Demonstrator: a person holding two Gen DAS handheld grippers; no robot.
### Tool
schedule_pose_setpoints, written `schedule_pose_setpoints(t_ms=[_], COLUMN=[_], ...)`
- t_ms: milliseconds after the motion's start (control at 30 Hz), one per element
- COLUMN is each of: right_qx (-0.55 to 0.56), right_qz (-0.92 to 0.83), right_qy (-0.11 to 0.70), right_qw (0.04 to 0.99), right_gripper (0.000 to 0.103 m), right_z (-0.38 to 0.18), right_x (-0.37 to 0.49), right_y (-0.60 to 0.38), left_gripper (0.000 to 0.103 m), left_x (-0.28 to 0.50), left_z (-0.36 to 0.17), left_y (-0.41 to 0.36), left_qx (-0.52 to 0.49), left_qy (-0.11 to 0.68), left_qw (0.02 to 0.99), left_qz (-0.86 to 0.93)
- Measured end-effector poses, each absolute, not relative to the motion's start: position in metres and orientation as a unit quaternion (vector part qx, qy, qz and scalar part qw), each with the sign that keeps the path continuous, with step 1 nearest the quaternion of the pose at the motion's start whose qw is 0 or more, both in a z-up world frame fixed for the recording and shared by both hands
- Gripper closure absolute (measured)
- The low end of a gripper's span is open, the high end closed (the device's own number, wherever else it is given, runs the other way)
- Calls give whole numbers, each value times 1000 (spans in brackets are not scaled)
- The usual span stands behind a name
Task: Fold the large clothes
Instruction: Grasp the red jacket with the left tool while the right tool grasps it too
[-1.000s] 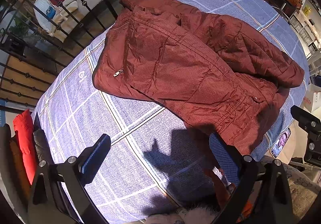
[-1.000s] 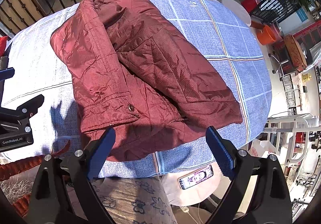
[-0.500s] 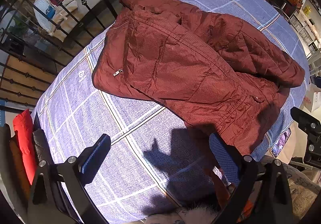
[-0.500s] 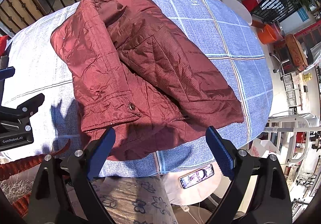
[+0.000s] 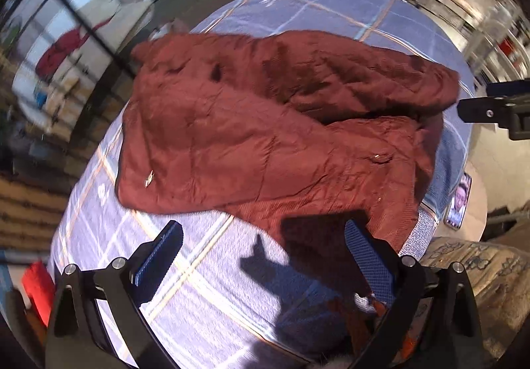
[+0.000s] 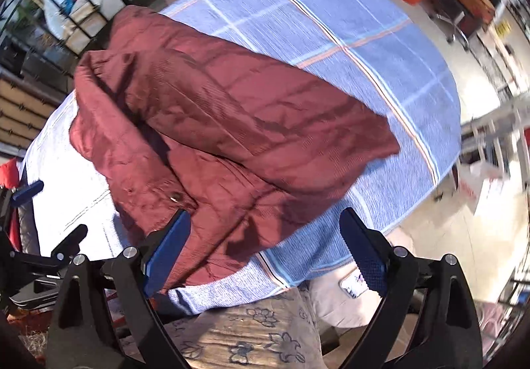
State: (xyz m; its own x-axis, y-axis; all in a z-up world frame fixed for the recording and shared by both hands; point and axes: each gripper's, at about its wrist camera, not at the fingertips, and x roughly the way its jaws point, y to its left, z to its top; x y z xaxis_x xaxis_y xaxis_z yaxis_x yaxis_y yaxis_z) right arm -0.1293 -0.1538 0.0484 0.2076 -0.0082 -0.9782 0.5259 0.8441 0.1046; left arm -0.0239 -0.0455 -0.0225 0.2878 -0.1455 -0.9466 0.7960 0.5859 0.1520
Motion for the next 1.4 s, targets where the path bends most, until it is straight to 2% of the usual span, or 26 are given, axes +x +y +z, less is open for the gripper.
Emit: schedule_pose_setpoints(t_ms=[233, 400, 533, 667, 733, 800, 900, 1000, 1100, 1300, 1333, 1367, 1400], right_qx=[266, 299, 321, 350, 366, 401, 449, 492, 487, 449, 449, 445, 445], right_qz=[-184, -206, -226, -239, -240, -234, -220, -189, -171, -191, -200, -211, -200], right_qy=[615, 612, 612, 613, 613, 608, 592, 575, 568, 545, 542, 535, 528], right_qw=[719, 702, 687, 667, 658, 644, 631, 626, 641, 682, 681, 686, 695], right_gripper=[13, 13, 13, 13, 13, 13, 13, 13, 13, 13, 18, 32, 74], right_z=[20, 8, -2, -16, -26, -42, -64, -86, -99, -117, -119, -115, -110], right_x=[-151, -170, -188, -203, -209, -217, -223, -214, -193, -149, -145, -140, -135], right_y=[-168, -188, -204, -218, -225, -233, -244, -250, -252, -263, -265, -266, -265], left_gripper=[7, 6, 6, 8, 22, 45, 65, 78, 83, 84, 85, 85, 85], left_x=[-34, -37, -34, -34, -34, -35, -28, 22, 82, 109, 111, 110, 105], left_z=[-15, -35, -60, -97, -113, -123, -122, -99, -76, -57, -55, -53, -50], left_y=[-105, -153, -193, -230, -234, -241, -243, -258, -259, -244, -242, -240, -237], left_qx=[450, 584, 642, 674, 679, 679, 643, 553, 441, 368, 366, 363, 357], left_qy=[347, 210, 182, 196, 210, 228, 279, 358, 439, 468, 467, 467, 466], left_qw=[689, 575, 477, 412, 387, 373, 391, 483, 566, 615, 616, 619, 625], left_qz=[-450, -533, -572, -581, -587, -590, -597, -577, -540, -517, -517, -517, -515])
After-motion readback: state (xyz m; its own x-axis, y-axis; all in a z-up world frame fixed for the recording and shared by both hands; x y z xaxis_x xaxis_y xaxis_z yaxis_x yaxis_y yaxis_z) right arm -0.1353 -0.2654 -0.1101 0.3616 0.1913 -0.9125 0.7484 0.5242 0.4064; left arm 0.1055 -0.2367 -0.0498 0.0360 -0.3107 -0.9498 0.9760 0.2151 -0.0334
